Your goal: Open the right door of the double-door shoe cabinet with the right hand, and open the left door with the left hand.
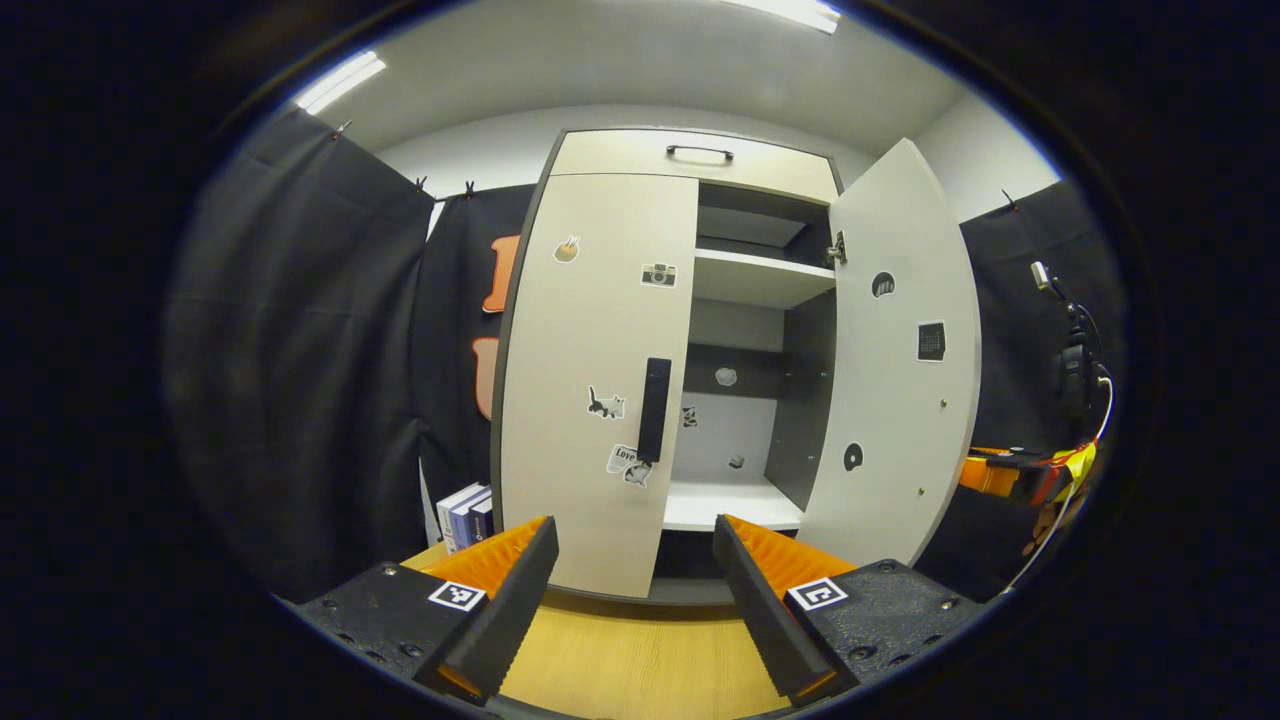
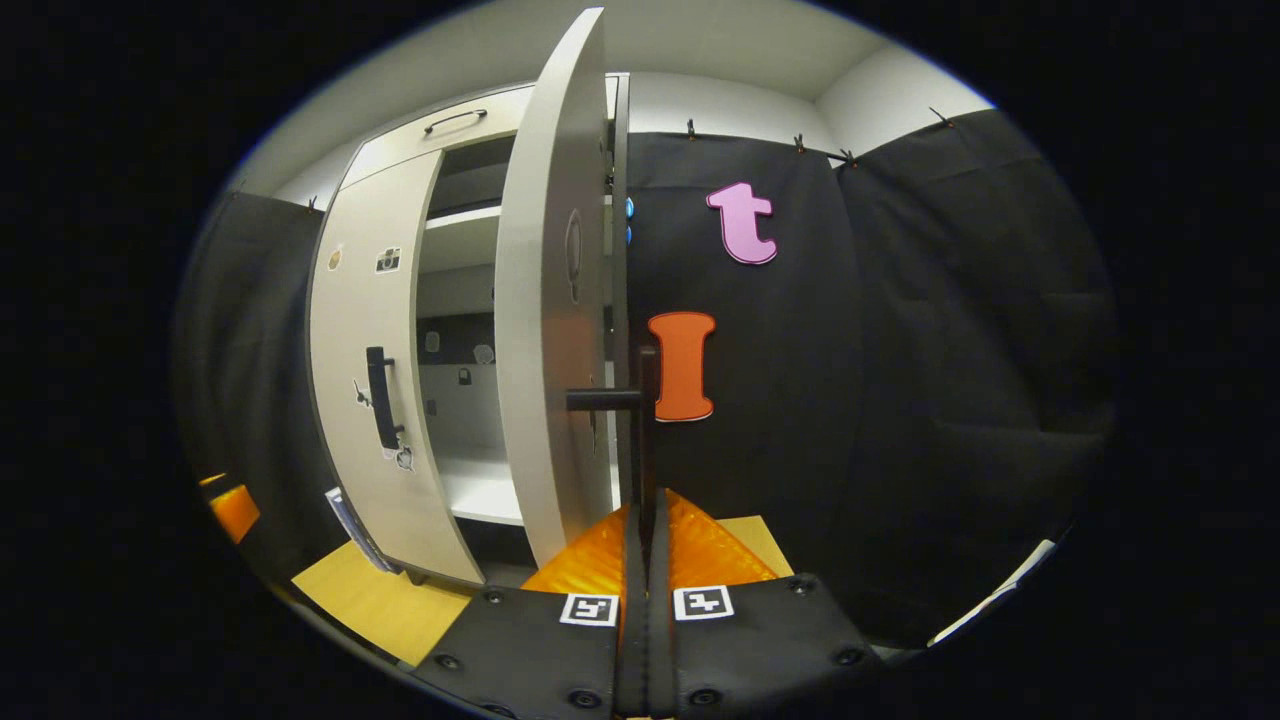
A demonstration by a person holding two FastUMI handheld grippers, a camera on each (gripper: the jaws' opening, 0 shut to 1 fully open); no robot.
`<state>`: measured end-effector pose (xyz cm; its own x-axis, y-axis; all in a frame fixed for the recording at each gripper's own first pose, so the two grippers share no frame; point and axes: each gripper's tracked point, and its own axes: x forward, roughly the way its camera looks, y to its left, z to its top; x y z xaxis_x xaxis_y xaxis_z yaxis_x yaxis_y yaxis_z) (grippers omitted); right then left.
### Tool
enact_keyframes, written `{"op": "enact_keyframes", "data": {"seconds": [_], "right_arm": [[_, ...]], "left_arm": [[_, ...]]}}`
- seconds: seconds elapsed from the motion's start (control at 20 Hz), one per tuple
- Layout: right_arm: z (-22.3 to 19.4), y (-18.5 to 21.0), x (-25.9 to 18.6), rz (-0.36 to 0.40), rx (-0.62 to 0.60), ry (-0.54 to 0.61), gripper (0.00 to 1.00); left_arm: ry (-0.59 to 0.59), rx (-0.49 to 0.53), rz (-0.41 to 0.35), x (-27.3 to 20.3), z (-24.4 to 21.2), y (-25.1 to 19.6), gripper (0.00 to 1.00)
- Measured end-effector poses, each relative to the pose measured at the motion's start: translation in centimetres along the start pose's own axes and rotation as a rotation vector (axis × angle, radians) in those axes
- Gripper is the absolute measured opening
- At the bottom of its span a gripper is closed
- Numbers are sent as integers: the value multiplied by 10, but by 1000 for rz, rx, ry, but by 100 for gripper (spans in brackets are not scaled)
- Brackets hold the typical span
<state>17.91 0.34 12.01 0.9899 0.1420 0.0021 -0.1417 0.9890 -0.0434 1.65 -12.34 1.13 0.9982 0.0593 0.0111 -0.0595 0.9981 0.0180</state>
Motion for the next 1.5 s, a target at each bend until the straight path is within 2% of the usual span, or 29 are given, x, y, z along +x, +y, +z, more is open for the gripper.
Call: {"op": "enact_keyframes", "data": {"seconds": [0.35,0.5,0.55,0.6,0.65,0.75,0.8,0.95,1.0,1.2,1.3,1.5], "right_arm": [[-10,-5,-15,56,3,20,7],[-7,-20,-24,20,-2,-1,8],[-6,-23,-28,17,-1,-11,2],[-5,-25,-32,23,1,-16,8],[-5,-25,-35,31,2,-19,9],[-5,-25,-43,49,2,-20,23],[-5,-27,-46,51,-1,-20,52],[-2,-37,-55,26,-10,-48,93],[-1,-42,-56,12,-13,-55,94],[-2,-52,-62,-7,-1,-58,94],[-4,-58,-64,-22,5,-56,94],[-10,-69,-66,-48,14,-41,94]], "left_arm": [[-3,30,-14,9,1,-27,95],[-9,29,-22,18,3,-41,95],[-11,28,-25,22,3,-44,95],[-10,26,-24,25,3,-46,94],[-15,21,-21,30,5,-47,95],[-25,6,-22,44,9,-49,95],[-28,-3,-24,51,10,-49,95],[-32,-7,-7,80,15,-41,95],[-35,-10,1,92,17,-38,92],[-46,-18,16,139,25,-26,95],[-45,-5,26,164,26,-22,92],[-30,42,29,215,21,-14,95]]}}
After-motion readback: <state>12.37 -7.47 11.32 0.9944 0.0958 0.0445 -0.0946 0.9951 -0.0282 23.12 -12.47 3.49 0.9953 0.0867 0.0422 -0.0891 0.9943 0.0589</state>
